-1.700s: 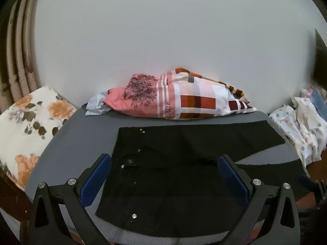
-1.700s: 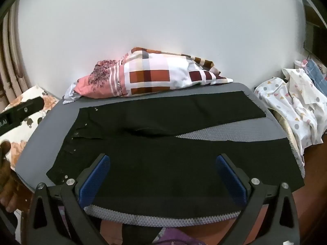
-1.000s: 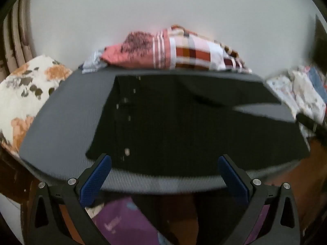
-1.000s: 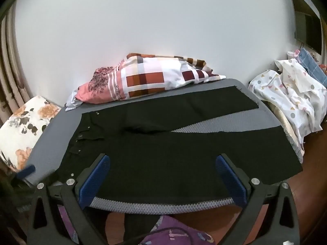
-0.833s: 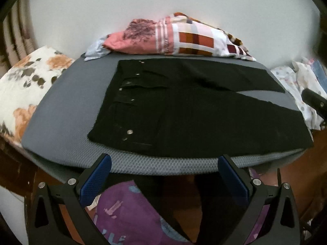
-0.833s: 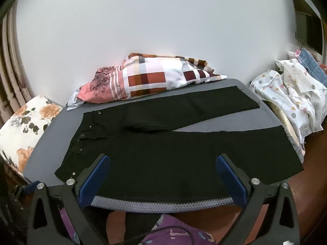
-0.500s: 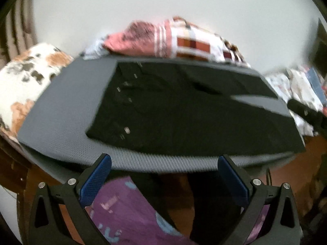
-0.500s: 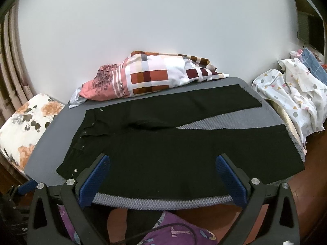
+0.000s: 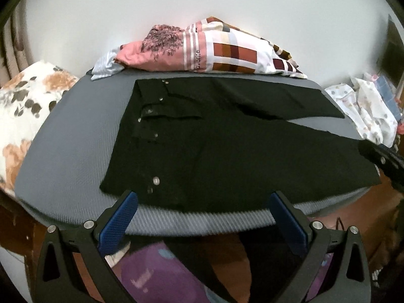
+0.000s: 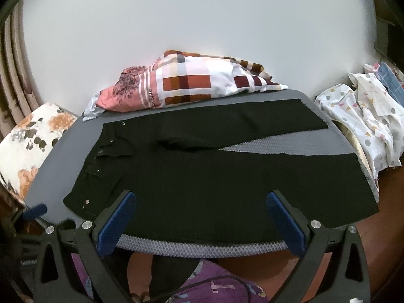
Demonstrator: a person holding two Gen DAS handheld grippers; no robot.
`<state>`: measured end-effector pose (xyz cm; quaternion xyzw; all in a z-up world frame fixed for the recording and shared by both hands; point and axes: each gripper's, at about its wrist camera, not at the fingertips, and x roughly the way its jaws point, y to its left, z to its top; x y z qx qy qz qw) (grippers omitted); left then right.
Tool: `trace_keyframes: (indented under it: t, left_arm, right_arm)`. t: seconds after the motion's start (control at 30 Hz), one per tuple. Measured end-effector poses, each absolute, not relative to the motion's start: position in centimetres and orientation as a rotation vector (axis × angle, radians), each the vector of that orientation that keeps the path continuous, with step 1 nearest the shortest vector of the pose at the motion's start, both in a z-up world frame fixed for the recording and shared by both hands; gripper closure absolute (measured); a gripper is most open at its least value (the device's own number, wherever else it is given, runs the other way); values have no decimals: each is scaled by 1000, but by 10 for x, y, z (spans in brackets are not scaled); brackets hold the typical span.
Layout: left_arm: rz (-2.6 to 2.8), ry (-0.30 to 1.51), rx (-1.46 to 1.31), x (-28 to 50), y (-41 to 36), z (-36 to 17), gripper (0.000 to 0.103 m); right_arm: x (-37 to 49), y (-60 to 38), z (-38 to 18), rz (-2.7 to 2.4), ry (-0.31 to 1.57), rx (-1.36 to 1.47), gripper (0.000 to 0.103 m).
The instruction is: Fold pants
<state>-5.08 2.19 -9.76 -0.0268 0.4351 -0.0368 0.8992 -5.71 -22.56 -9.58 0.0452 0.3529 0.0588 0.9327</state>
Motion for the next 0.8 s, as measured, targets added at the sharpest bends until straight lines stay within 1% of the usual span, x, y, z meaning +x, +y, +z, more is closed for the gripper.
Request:
trace_keyframes:
  t: [0.17, 0.3, 0.43, 0.6, 0.63, 0.73, 0.8]
  left_arm:
    - [-134, 930, -126, 3, 54, -101, 0]
    - [-204, 960, -165, 69, 94, -106, 0]
    - [-205, 927, -140, 136, 138, -115, 0]
    - [-205, 931, -159, 222, 189, -136, 2]
    - [-209, 938, -165, 235, 196, -140, 7]
    - [-264, 1003, -201, 276, 210, -160, 25]
    - [-322, 1029, -242, 296, 216, -174, 26]
  right_arm:
    - [-39, -214, -99, 145, 748, 59, 0]
    - [-21, -204, -104, 169, 775, 58, 0]
    - [-1, -194, -115, 188, 814, 52, 0]
    - [26, -191, -138, 185, 891, 60, 0]
    - [31, -192, -143, 181, 905, 63, 0]
    - [46, -197, -156, 153, 943, 74, 0]
    - [54, -201, -162, 136, 960, 85, 0]
